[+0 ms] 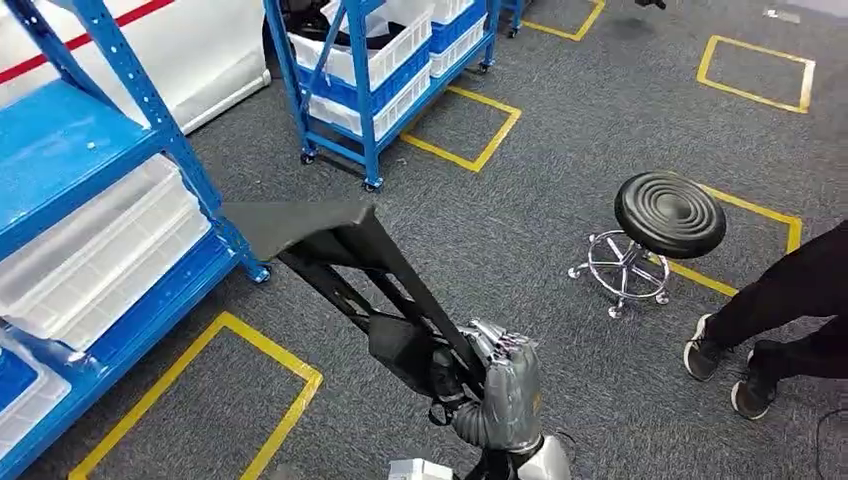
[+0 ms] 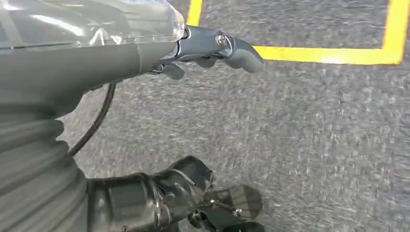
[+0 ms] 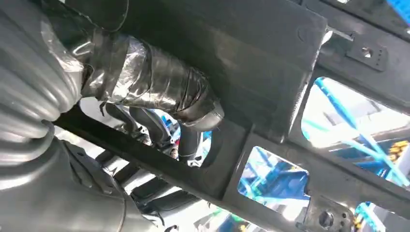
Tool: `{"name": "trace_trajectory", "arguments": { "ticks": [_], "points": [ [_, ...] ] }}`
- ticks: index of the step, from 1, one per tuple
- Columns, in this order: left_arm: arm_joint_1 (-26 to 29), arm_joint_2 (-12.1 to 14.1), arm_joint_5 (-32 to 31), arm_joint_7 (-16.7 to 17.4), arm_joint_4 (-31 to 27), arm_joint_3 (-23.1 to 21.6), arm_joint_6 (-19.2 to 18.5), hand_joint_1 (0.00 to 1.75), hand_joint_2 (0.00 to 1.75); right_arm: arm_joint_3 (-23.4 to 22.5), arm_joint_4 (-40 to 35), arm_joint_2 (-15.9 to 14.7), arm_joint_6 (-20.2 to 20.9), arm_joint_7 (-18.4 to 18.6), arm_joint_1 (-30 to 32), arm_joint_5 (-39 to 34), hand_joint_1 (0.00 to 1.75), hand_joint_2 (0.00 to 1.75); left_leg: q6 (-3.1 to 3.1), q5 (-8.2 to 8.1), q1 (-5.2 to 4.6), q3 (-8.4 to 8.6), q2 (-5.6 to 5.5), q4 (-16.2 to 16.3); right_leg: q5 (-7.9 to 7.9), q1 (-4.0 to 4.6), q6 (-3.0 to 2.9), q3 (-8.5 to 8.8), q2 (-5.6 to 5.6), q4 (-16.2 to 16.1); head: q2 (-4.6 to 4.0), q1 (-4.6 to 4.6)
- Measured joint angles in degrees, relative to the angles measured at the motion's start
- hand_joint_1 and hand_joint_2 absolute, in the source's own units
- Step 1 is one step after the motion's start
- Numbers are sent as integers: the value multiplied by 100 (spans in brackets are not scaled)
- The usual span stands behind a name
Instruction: Take the parts from the cabinet and place them on the table.
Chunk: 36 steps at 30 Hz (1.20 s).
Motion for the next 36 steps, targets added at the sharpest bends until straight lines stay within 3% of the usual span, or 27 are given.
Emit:
{"name": "trace_trajectory", "arguments": {
  "ticks": [2,3,4,6,7,8,9,12,13,14,15,17,18,19,20,21,22,23,24,27,28,29,30,32,33,34,36],
  "points": [
    [25,4,0,2,0,2,0,0,175,-2,0,0,2,0,18,2,175,175,22,-16,-26,-15,187,23,-373,-21,31,-380,-96,861,0,2],
    [27,11,0,2,0,2,0,0,175,-4,0,0,2,0,25,0,175,175,27,-24,-29,-21,261,33,-375,-37,42,-432,-105,999,0,0],
    [24,11,0,2,0,2,0,0,175,-7,0,0,2,0,29,0,175,175,22,-34,-33,-22,341,40,-249,-48,50,-348,-124,875,0,2],
    [12,9,0,0,0,2,0,0,175,-9,0,0,2,0,29,0,175,175,-4,-63,-32,-5,467,60,177,-50,33,175,-227,-11,0,2],
    [7,7,0,0,0,2,0,0,175,-11,-2,0,2,0,28,0,175,175,-28,-87,-33,12,522,76,336,-36,3,508,-418,-577,0,2],
    [8,7,0,0,0,2,0,0,175,-11,-2,0,2,0,22,0,175,175,-64,-110,-72,7,559,84,217,44,-40,560,-582,-699,0,0],
    [8,9,0,0,0,2,0,0,175,-11,-9,2,0,0,29,0,175,175,-90,-119,-77,13,592,91,259,46,-76,543,-480,-720,0,-4],
    [-14,0,0,0,0,2,0,0,175,-13,-9,0,0,0,38,-4,175,175,-167,-126,-80,54,736,73,277,57,-138,515,-333,-744,0,0],
    [-20,2,0,0,0,2,0,0,175,-13,-13,7,0,0,43,-7,175,175,-204,-200,-41,32,628,116,314,-16,-188,555,-283,-800,0,-2],
    [-19,2,0,-4,0,2,2,0,175,-15,-24,13,0,-15,40,-19,175,175,-222,-350,-34,-29,344,298,326,-18,-219,552,-235,-817,0,-7],
    [-14,2,0,-4,0,2,7,0,175,-17,-24,31,0,-39,33,-28,175,175,-233,-598,-30,-202,198,682,337,-17,-251,540,-194,-815,0,-18],
    [9,2,0,-4,0,2,7,0,175,-24,-24,35,0,-85,41,-57,175,175,-258,-987,-27,-622,120,1590,337,-9,-254,531,-57,-810,0,-15],
    [24,2,0,-2,0,2,7,0,175,-28,-24,35,0,-92,47,-61,175,175,-263,-1016,-26,-756,119,1851,337,-6,-254,530,18,-801,0,-15],
    [34,2,0,-4,0,2,7,0,175,-33,-24,35,0,-98,50,-74,175,175,-265,-897,-21,-757,117,1819,336,-6,-253,532,100,-792,0,-15],
    [34,2,0,-4,0,2,7,0,175,-35,-24,35,0,-107,51,-79,175,175,-264,-658,-10,-642,108,1518,334,-11,-250,531,181,-776,0,-15],
    [31,2,0,-4,0,2,7,0,175,-35,-24,35,0,-120,51,-79,175,175,-267,-378,9,-439,71,1058,327,-17,-239,533,264,-755,0,-15],
    [28,4,0,-4,0,4,7,0,175,-35,-24,39,0,-133,51,-79,175,175,-273,-120,36,-217,-45,562,314,-26,-219,530,337,-722,0,-15],
    [37,9,2,-4,2,7,9,0,175,-42,-24,46,0,-146,54,-79,175,175,-269,-158,65,-93,-316,305,300,-28,-190,508,388,-703,0,-11],
    [37,9,0,-7,2,7,9,0,175,-50,-24,52,0,-155,46,-79,175,175,-253,-186,53,-65,-366,173,294,-7,-149,455,464,-637,0,-15],
    [10,11,2,-7,2,11,15,0,175,-92,-26,59,0,-181,83,-79,175,175,-159,-152,-3,-78,-225,225,371,-42,-30,408,597,-705,0,-13],
    [13,9,29,-4,2,13,20,0,175,-114,-28,59,-2,-184,96,-79,175,175,-92,-109,51,-65,-143,149,352,-50,-17,390,616,-673,0,-13],
    [12,9,37,-9,2,13,26,0,175,-166,-50,65,-2,-229,144,-89,175,175,-61,-90,34,-51,-75,126,247,-21,-6,345,265,-545,0,-2],
    [15,9,37,-11,2,15,33,0,175,-225,-74,83,-2,-307,191,-103,175,175,-18,-86,22,-52,-15,124,33,-13,18,199,44,-226,0,11],
    [43,13,48,-13,2,20,35,0,175,-380,-125,125,-2,-454,305,-160,175,175,-1,-98,-17,-58,140,129,-379,-21,47,-213,-93,655,0,11],
    [53,20,55,-13,2,24,42,0,175,-451,-140,138,-2,-499,372,-179,175,175,10,-106,-30,-58,222,130,-467,-25,49,-365,-108,965,0,13],
    [56,26,55,-13,2,26,50,0,175,-524,-153,142,-2,-522,441,-195,175,175,14,-112,-43,-55,295,131,-422,-28,42,-394,-117,1030,0,11],
    [51,24,55,-24,2,26,55,0,175,-634,-186,155,-2,-562,543,-212,175,175,12,-138,-69,-29,432,130,-26,-14,-9,-46,-162,391,0,11]
  ]
}}
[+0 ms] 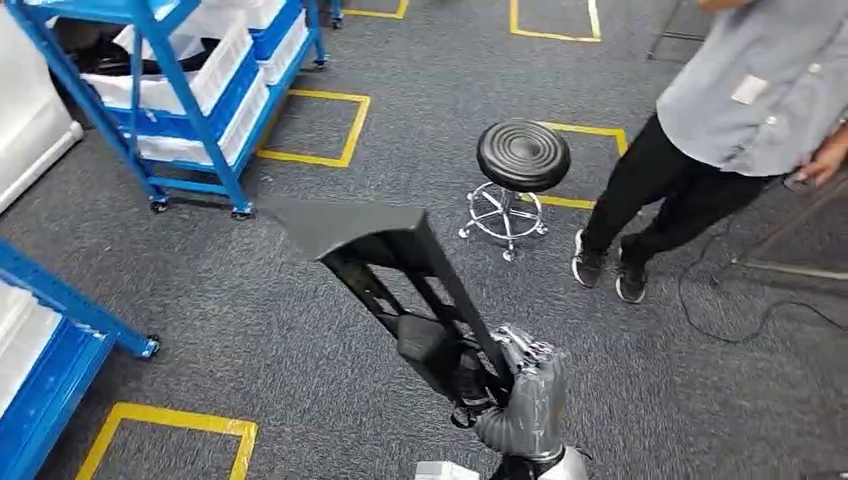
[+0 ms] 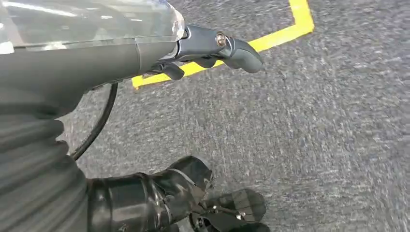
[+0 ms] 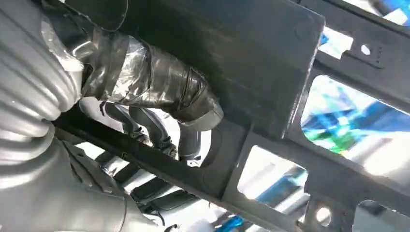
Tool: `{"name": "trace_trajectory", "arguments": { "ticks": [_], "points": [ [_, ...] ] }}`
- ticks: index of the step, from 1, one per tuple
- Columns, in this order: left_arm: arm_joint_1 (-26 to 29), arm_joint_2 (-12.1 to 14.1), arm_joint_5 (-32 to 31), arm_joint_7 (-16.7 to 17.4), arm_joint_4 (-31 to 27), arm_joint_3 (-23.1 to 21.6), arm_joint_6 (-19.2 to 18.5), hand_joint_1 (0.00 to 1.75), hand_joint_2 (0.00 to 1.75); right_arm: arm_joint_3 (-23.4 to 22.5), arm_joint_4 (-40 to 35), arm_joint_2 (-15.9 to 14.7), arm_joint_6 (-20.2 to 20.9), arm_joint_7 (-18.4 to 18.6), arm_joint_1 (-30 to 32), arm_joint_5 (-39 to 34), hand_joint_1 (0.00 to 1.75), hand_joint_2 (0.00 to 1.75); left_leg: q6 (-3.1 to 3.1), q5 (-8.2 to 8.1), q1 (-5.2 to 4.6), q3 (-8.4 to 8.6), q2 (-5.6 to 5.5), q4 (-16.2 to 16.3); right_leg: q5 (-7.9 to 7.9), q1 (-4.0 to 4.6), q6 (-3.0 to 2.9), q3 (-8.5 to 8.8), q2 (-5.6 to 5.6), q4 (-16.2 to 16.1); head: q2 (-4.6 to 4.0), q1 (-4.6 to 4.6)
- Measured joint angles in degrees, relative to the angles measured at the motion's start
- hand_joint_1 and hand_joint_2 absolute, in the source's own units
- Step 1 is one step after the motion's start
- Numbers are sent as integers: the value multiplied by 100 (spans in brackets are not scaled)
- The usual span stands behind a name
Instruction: Take the parts from the cabinet and place them on the table.
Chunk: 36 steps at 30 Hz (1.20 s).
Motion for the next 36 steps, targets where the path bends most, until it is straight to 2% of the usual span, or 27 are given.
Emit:
{"name": "trace_trajectory", "arguments": {
  "ticks": [1,2,3,6,7,8,9,10,12,13,14,16,17,18,22,23,24,25,27,28,29,30,31,32,33,34,36],
  "points": [
    [0,-2,0,-9,0,0,2,0,175,-41,-20,18,0,-13,33,-2,175,175,-2,-20,-7,25,55,0,225,30,-51,293,-98,-532,0,2],
    [3,-7,0,-11,0,0,9,0,175,-70,-53,37,0,-26,52,-2,175,175,-18,-41,-14,56,121,-2,293,105,-124,546,-422,-1025,0,0],
    [7,-9,0,-11,0,0,13,0,175,-96,-72,55,0,-33,51,-4,175,175,-56,-65,-64,54,175,15,250,167,-141,588,-526,-1099,0,2],
    [-10,-9,0,-17,0,0,22,0,175,-162,-111,79,0,-37,122,-9,175,175,-99,-83,-58,108,365,-30,265,175,-163,552,-303,-1104,0,-2],
    [-20,-9,0,-20,0,2,22,0,175,-177,-129,87,0,-37,147,-9,175,175,-141,-116,-76,133,396,-22,300,118,-212,584,-225,-1177,0,-6],
    [-18,-7,0,-22,0,2,26,0,175,-192,-140,109,-2,-46,172,-11,175,175,-170,-222,-32,102,36,95,331,90,-236,619,-166,-1228,0,-2],
    [-16,-7,0,-24,0,2,31,0,175,-205,-142,140,-4,-52,164,-24,175,175,-178,-409,-18,-19,-201,362,345,76,-274,615,-119,-1232,0,-9],
    [-1,-7,0,-24,0,4,31,0,175,-210,-146,170,-4,-68,168,-30,175,175,-193,-646,-11,-223,-307,798,344,69,-280,608,-43,-1230,0,-15],
    [31,-4,7,-24,0,15,31,0,175,-221,-146,188,-4,-118,202,-52,175,175,-227,-976,1,-647,-325,1643,346,69,-286,601,113,-1218,0,-13],
    [42,-2,11,-24,0,22,31,0,175,-231,-146,192,-4,-144,220,-63,175,175,-239,-953,8,-754,-325,1812,345,67,-285,596,195,-1201,0,-13],
    [53,0,15,-24,0,24,31,0,175,-245,-146,194,-4,-164,242,-72,175,175,-246,-771,24,-723,-326,1684,343,63,-282,599,283,-1189,0,-13],
    [47,7,24,-31,0,26,31,0,175,-275,-146,210,-4,-216,276,-109,175,175,-259,-207,60,-367,-394,821,325,43,-253,603,450,-1150,0,-13],
    [47,7,24,-39,0,26,31,0,175,-293,-146,223,-4,-236,292,-131,175,175,-267,29,91,-152,-593,314,303,32,-221,588,521,-1109,0,-13],
    [58,7,26,-41,4,35,31,0,175,-321,-146,240,-4,-256,303,-146,175,175,-262,-60,112,-100,-934,141,279,56,-181,538,577,-1035,0,-11],
    [35,4,39,-46,4,50,31,0,175,-443,-159,297,-4,-467,399,-164,175,175,-117,-12,75,-76,-702,88,360,10,-25,462,826,-1080,0,-4],
    [36,-4,35,-46,4,59,31,0,175,-490,-179,308,-4,-531,443,-164,175,175,-59,25,105,-51,-601,35,302,-2,-24,445,693,-1008,0,-4],
    [35,-2,31,-50,4,74,31,0,175,-546,-216,341,-4,-606,481,-164,175,175,-14,37,95,-37,-555,-4,144,37,1,356,337,-814,0,22],
    [41,-2,31,-52,4,94,33,0,175,-596,-245,374,-4,-666,494,-164,175,175,6,38,76,-40,-463,-4,-83,32,30,165,173,-429,0,20],
    [63,4,31,-53,4,131,37,0,175,-695,-288,426,-4,-743,550,-170,175,175,22,19,58,-43,-295,-1,-450,10,67,-228,66,402,0,22],
    [70,15,31,-52,4,138,42,0,175,-742,-312,450,-4,-767,601,-179,175,175,19,10,54,-40,-206,2,-484,2,77,-339,50,638,0,22],
    [70,24,26,-52,4,138,42,0,175,-780,-330,461,-4,-776,644,-179,175,175,18,-2,53,-32,-132,2,-376,-4,81,-293,38,555,0,24],
    [67,26,17,-52,4,140,42,0,175,-815,-343,483,-4,-791,679,-179,175,175,12,-19,51,-16,-61,3,-160,-6,72,-109,14,227,0,20],
    [61,26,11,-52,4,140,42,0,175,-850,-365,503,-4,-804,700,-179,175,175,0,-36,45,10,3,3,98,-1,46,182,-45,-299,0,24],
    [61,26,7,-55,4,140,42,0,175,-870,-385,520,-4,-813,708,-179,175,175,-15,-59,42,46,53,2,307,23,0,482,-194,-824,0,22],
    [67,26,2,-59,4,140,42,0,175,-891,-404,542,-4,-817,700,-179,175,175,-40,-78,32,68,106,-3,226,87,-32,627,-466,-1087,0,22],
    [67,26,2,-59,4,142,39,0,175,-902,-413,561,-4,-819,705,-181,175,175,-75,-96,8,67,146,10,246,133,-69,615,-430,-1130,0,20],
    [37,28,-2,-61,4,144,42,0,175,-940,-422,579,-4,-813,729,-208,175,175,-113,-105,9,98,274,-15,234,151,-98,587,-312,-1117,0,17]
  ]
}}
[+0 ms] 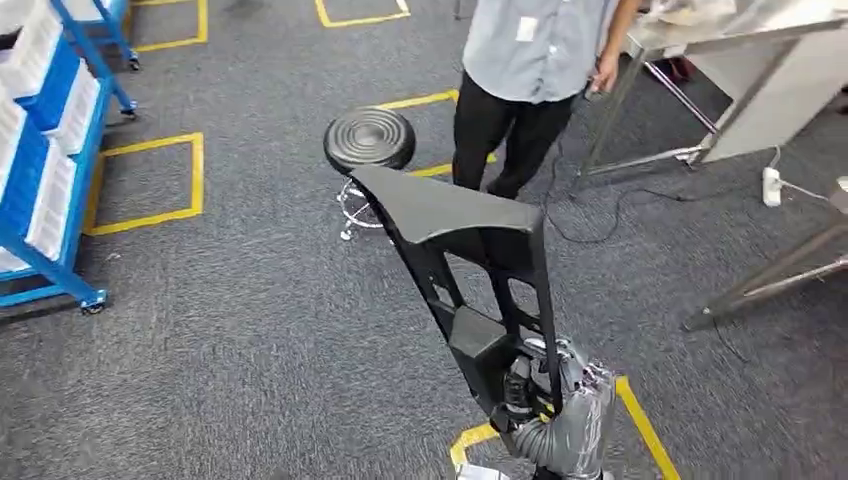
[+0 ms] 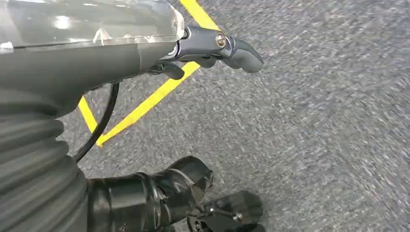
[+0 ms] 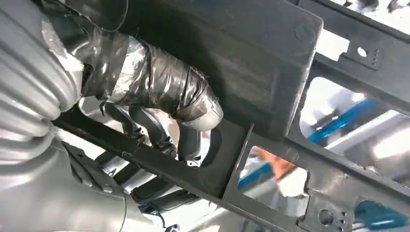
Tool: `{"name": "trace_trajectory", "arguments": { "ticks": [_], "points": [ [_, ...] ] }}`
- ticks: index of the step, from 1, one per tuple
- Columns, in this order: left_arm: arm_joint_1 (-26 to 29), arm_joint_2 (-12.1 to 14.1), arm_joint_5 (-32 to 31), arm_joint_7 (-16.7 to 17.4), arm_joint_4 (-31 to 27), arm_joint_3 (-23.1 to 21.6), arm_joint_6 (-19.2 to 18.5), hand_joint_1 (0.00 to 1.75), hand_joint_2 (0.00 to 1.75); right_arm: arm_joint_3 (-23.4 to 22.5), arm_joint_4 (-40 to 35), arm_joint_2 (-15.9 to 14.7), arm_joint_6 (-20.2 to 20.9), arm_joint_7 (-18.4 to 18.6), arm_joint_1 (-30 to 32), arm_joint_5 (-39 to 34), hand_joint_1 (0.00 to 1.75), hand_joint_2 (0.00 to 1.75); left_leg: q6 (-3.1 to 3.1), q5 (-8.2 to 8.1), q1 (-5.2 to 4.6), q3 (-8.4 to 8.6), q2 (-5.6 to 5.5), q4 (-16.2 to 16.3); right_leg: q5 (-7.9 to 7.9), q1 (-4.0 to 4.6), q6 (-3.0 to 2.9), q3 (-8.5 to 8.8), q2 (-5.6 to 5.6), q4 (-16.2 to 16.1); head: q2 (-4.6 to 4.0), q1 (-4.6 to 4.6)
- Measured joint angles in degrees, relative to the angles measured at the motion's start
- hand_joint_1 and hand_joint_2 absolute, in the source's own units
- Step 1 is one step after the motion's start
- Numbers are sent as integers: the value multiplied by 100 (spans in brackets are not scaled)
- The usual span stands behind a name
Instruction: Take the parts from the cabinet and place them on the table.
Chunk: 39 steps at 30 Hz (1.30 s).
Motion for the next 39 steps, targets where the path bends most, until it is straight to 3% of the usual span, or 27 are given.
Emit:
{"name": "trace_trajectory", "arguments": {
  "ticks": [1,2,3,5,7,8,9,11,12,13,16,17,19,20,22,23,24,26,27,28,32,33,34,35,37,38,39],
  "points": [
    [-8,-4,0,0,0,0,0,0,175,-9,0,11,0,0,11,-11,175,175,-32,-6,-6,38,64,-17,15,-2,-33,5,65,-36,0,4],
    [-16,-2,-2,0,0,2,0,0,175,-15,0,20,0,0,22,-15,175,175,-75,-76,6,17,-55,29,59,-104,-88,71,119,-119,0,-4],
    [-15,-2,-2,-4,0,2,0,0,175,-22,0,41,0,-2,17,-26,175,175,-77,-197,18,-19,-351,188,68,-95,-112,95,172,-146,0,-2],
    [0,-2,-2,-9,0,4,-2,0,175,-33,2,63,0,-13,-6,-28,175,175,-85,-614,28,-395,-580,979,70,-101,-142,95,279,-141,0,-11],
    [22,2,-2,-9,0,13,-2,0,175,-41,11,68,0,-13,0,-28,175,175,-108,-853,27,-813,-594,1747,62,-95,-154,89,431,-118,0,-11],
    [36,2,-2,-9,0,13,-2,0,175,-48,15,68,0,-7,4,-28,175,175,-113,-751,29,-872,-596,1795,54,-98,-157,90,521,-98,0,-9],
    [41,2,-2,-9,0,13,-4,0,175,-52,15,68,0,0,9,-28,175,175,-112,-514,34,-796,-598,1546,41,-105,-151,93,607,-78,0,-11],
    [36,4,-2,-9,0,13,-2,0,175,-63,15,72,0,4,11,-28,175,175,-106,67,57,-399,-715,586,5,-124,-107,98,769,-12,0,-11],
    [42,9,-2,-9,0,17,-2,0,175,-68,15,74,0,4,12,-28,175,175,-97,105,83,-264,-969,256,-17,-137,-75,78,823,24,0,-9],
    [47,9,-2,-11,0,22,-2,0,175,-74,15,76,0,6,7,-28,175,175,-89,48,73,-240,-1067,162,-32,-110,-43,34,885,79,0,-9],
    [6,11,-9,-13,0,24,-2,0,175,-98,15,76,0,7,32,-28,175,175,-13,85,33,-229,-927,179,26,-142,53,-10,1024,26,0,-4],
    [10,2,-7,-15,0,26,-2,0,175,-105,13,76,0,7,36,-28,175,175,47,123,80,-221,-842,114,23,-129,74,-26,1082,48,0,-11],
    [6,9,-11,-15,0,28,-2,0,175,-116,13,76,0,7,46,-28,175,175,118,143,81,-203,-726,78,-253,-105,121,-176,581,399,0,37],
    [23,7,-11,-15,0,31,-2,0,175,-118,13,76,0,9,46,-22,175,175,124,141,66,-208,-654,79,-471,-118,151,-365,457,803,0,31],
    [56,7,-9,-13,0,33,-4,0,175,-129,15,76,0,35,70,-9,175,175,151,120,51,-207,-480,81,-801,-139,186,-780,371,1654,0,33],
    [58,9,2,-11,0,42,-4,0,175,-140,17,76,0,46,87,0,175,175,152,111,51,-202,-402,82,-761,-147,197,-832,362,1747,0,31],
    [53,11,0,-9,0,53,-4,0,175,-149,20,76,0,48,103,13,175,175,148,99,50,-192,-341,82,-602,-155,198,-743,346,1568,0,35],
    [39,11,0,-7,0,81,-4,0,175,-168,20,76,0,48,127,22,175,175,131,65,47,-140,-228,81,-99,-152,161,-232,239,616,0,35],
    [43,4,0,-7,0,96,-4,0,175,-175,20,76,0,48,129,26,175,175,107,44,46,-104,-180,77,65,-112,109,41,-31,104,0,33],
    [49,0,2,-7,0,113,-4,0,175,-179,20,79,0,46,122,28,175,175,79,29,19,-93,-126,75,-48,-31,96,93,-199,-7,0,33],
    [27,-4,0,-2,0,131,-9,0,175,-216,20,101,0,35,178,31,175,175,-19,12,-3,-3,111,23,7,-13,-4,57,68,-73,0,31],
    [19,-2,0,-11,0,131,-9,0,175,-225,15,111,0,28,202,31,175,175,-64,-66,27,-9,-55,73,53,-97,-45,133,126,-147,0,24],
    [18,-4,0,-33,0,131,-15,0,175,-232,15,122,-2,22,197,28,175,175,-66,-204,29,-85,-336,261,63,-110,-81,144,186,-166,0,24],
    [27,-4,0,-39,0,133,-28,0,175,-232,17,122,-2,17,180,28,175,175,-65,-421,32,-269,-503,646,64,-111,-102,134,238,-164,0,9],
    [39,-2,0,-66,0,133,-53,0,175,-232,26,122,0,11,185,31,175,175,-86,-782,33,-713,-587,1528,56,-105,-116,126,379,-145,0,4],
    [47,0,0,-83,0,133,-77,0,175,-234,37,122,0,4,186,28,175,175,-94,-809,33,-862,-589,1781,55,-104,-116,117,461,-124,0,2],
    [61,0,0,-103,0,133,-107,0,175,-234,48,122,0,4,186,31,175,175,-95,-673,35,-877,-589,1747,47,-105,-119,113,552,-100,0,4]
  ]
}}
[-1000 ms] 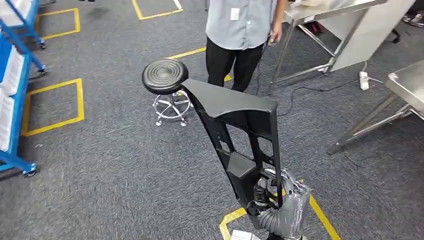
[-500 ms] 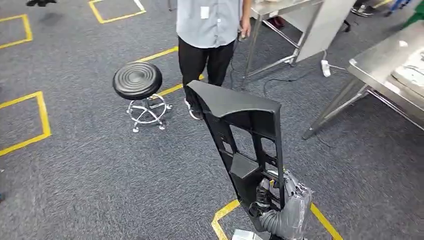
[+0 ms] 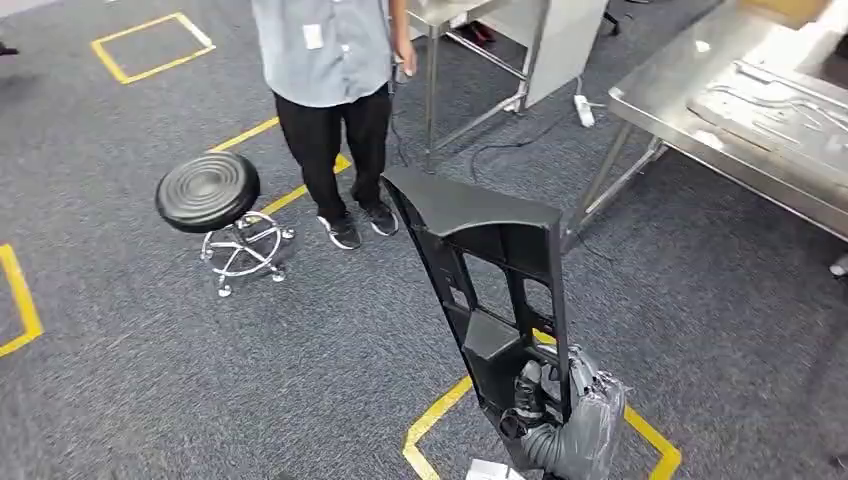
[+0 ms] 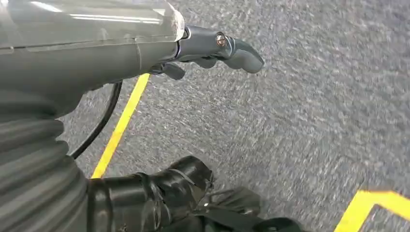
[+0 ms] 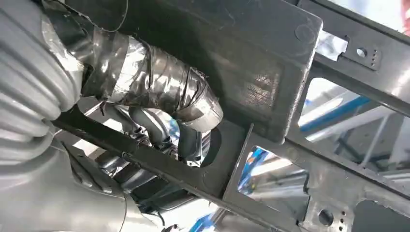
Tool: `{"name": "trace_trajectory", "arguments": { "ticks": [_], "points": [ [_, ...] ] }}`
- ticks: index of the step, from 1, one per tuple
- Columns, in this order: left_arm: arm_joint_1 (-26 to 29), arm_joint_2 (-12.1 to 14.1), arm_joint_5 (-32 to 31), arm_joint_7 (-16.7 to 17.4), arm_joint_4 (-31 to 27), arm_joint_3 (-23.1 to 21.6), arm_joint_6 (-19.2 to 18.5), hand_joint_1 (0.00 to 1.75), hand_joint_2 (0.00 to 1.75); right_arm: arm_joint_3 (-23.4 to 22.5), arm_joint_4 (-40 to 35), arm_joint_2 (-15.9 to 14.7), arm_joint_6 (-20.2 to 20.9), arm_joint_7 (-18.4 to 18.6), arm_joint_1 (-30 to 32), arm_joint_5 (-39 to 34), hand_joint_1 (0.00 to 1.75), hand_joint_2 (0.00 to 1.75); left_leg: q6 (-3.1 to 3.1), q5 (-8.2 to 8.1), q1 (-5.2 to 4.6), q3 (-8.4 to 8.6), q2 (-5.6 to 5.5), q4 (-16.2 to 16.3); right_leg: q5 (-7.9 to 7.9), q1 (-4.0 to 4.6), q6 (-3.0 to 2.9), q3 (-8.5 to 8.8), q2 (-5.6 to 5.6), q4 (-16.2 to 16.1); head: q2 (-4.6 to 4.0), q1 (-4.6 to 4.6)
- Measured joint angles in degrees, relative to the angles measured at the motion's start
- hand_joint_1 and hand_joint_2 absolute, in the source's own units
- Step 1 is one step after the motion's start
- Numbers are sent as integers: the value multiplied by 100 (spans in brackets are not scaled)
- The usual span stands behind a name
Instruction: Take the parts from the cabinet and place them on the table.
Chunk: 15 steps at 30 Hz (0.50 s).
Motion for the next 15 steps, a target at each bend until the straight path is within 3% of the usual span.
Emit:
{"name": "trace_trajectory", "arguments": {
  "ticks": [2,3,4,5,8,9,10,11,13,14,15],
  "points": [
    [-2,2,0,-48,0,0,-20,0,175,0,9,0,0,0,0,0,175,175,5,553,10,313,-48,-780,-34,-14,32,0,177,63,0,0],
    [-6,9,0,-74,0,0,-57,0,175,0,11,0,0,0,-1,-2,175,175,9,815,29,540,-186,-1298,-60,-25,55,-4,249,108,0,-2],
    [-1,11,0,-90,0,0,-90,0,175,0,13,0,0,0,0,-2,175,175,24,695,43,620,-456,-1462,-81,-14,89,-30,294,142,0,2],
    [-5,11,0,-107,2,0,-105,0,175,0,13,0,0,0,-10,0,175,175,40,712,37,631,-473,-1531,-93,-5,117,-74,358,205,0,-4],
    [-48,11,0,-127,2,0,-109,0,175,-2,13,-2,0,-4,1,-2,175,175,124,740,-1,639,-306,-1534,-33,-35,228,-111,497,138,0,0],
    [-41,-2,9,-127,2,2,-113,0,175,-6,13,-7,0,-4,4,-2,175,175,188,781,48,652,-217,-1591,-61,-32,245,-121,419,185,0,-5],
    [-39,7,13,-151,2,2,-133,0,175,-9,13,-9,-2,0,2,-2,175,175,213,784,44,665,-167,-1613,-158,6,267,-164,103,299,0,24],
    [-31,7,28,-179,2,2,-168,0,175,-9,13,-9,-2,0,-9,-2,175,175,238,783,39,664,-109,-1614,-350,2,296,-304,-70,590,0,35],
    [-6,7,50,-219,2,4,-210,0,175,-9,17,-13,-2,4,-6,-2,175,175,257,769,21,659,53,-1613,-770,-29,335,-734,-177,1476,0,33],
    [1,13,63,-236,2,4,-216,0,175,-9,24,-15,0,9,-4,-2,175,175,258,758,18,660,142,-1612,-847,-37,348,-902,-185,1798,0,33],
    [1,15,72,-247,2,9,-229,0,175,-9,35,-17,0,9,-2,-4,175,175,252,749,18,669,212,-1612,-768,-43,352,-915,-194,1807,0,33]
  ]
}}
